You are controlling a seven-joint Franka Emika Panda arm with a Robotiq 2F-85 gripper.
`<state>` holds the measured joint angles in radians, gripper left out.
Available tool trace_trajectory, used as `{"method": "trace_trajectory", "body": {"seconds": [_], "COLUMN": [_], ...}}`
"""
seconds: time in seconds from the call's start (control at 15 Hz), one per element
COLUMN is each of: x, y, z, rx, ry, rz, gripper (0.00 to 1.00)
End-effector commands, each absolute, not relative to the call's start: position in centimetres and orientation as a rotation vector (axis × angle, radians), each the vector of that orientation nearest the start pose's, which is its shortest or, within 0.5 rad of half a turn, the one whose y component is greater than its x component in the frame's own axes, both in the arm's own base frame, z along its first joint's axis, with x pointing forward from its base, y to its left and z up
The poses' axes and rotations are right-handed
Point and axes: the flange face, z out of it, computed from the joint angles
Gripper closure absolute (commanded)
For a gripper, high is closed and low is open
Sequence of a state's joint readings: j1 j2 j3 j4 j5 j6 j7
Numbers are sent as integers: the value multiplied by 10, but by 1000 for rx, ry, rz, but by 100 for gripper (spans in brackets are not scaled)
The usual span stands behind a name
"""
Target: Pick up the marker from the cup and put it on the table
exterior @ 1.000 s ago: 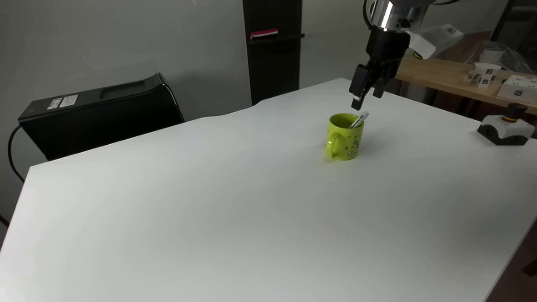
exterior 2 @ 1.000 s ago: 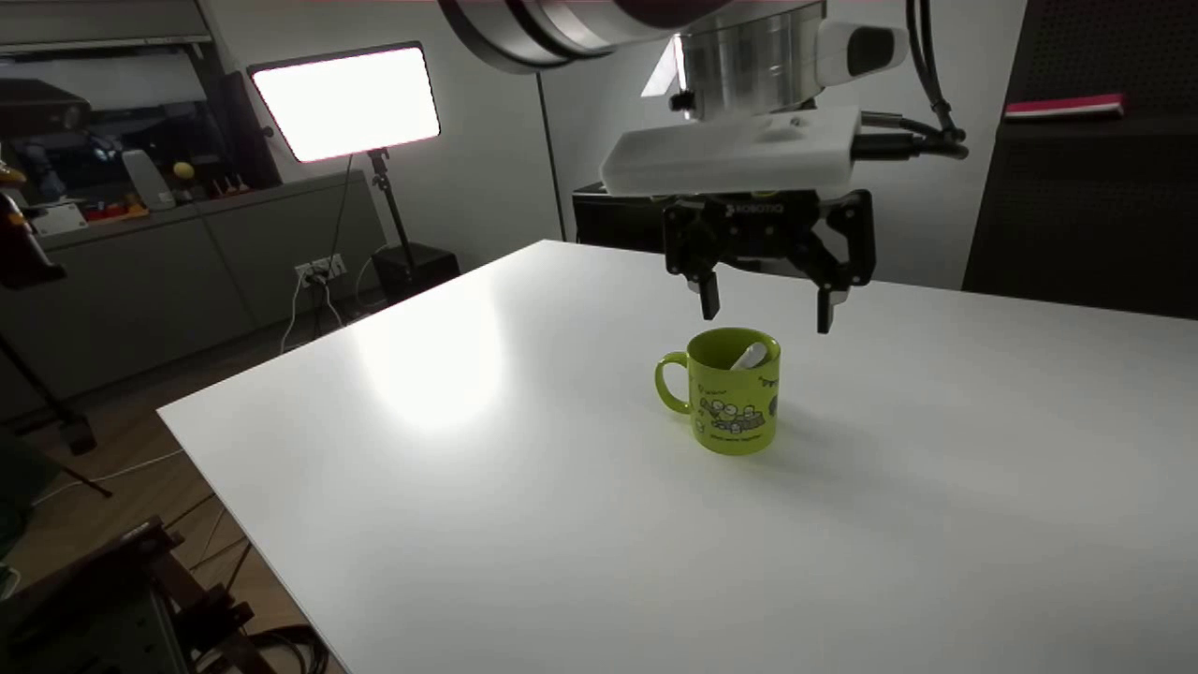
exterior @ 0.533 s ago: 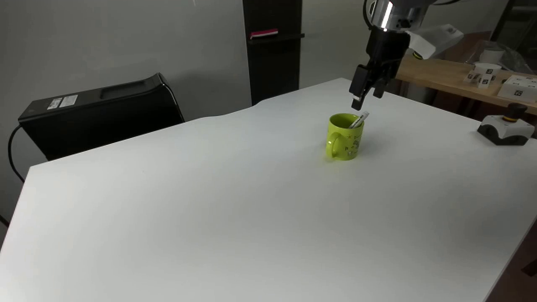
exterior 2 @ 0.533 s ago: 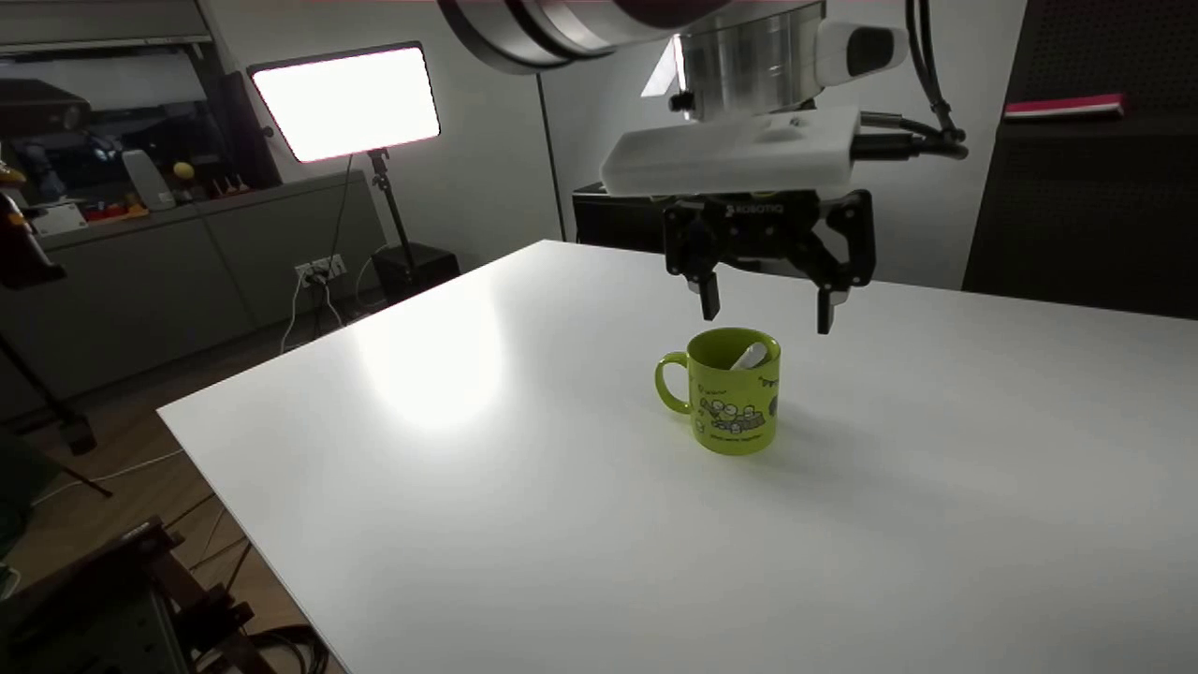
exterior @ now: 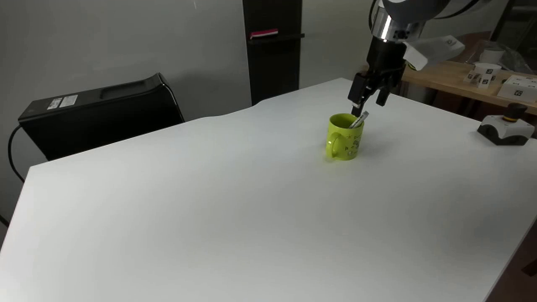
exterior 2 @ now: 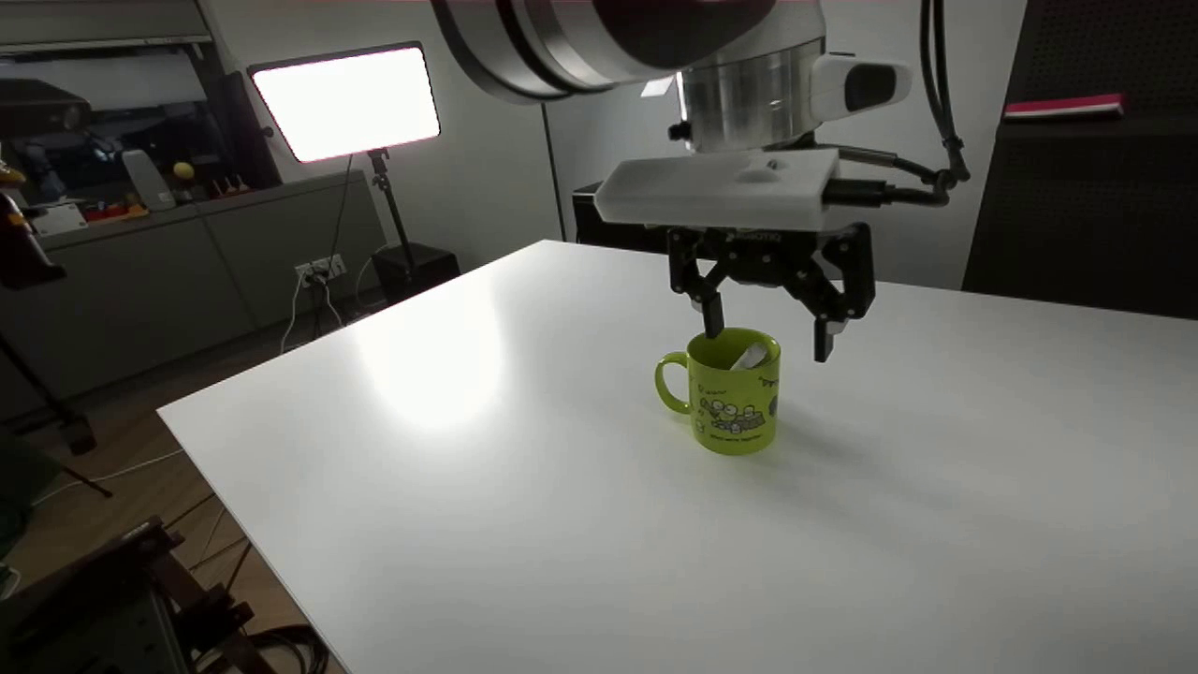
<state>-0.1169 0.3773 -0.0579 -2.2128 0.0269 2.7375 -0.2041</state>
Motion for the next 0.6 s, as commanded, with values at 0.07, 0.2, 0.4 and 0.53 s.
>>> {"method": "trace_trajectory", "body": {"seconds": [0.07,0.2,0.4,0.53], "x": [566,567,569,570], "y": [-95,-93,-88,-85], "z": [209,205,202,202], "rx": [-3159,-3153,-3133,-3124], "ry": [117,159,178,189], "rz": [-276,-290,-286,-286], "gripper": [0,0,0,0]}}
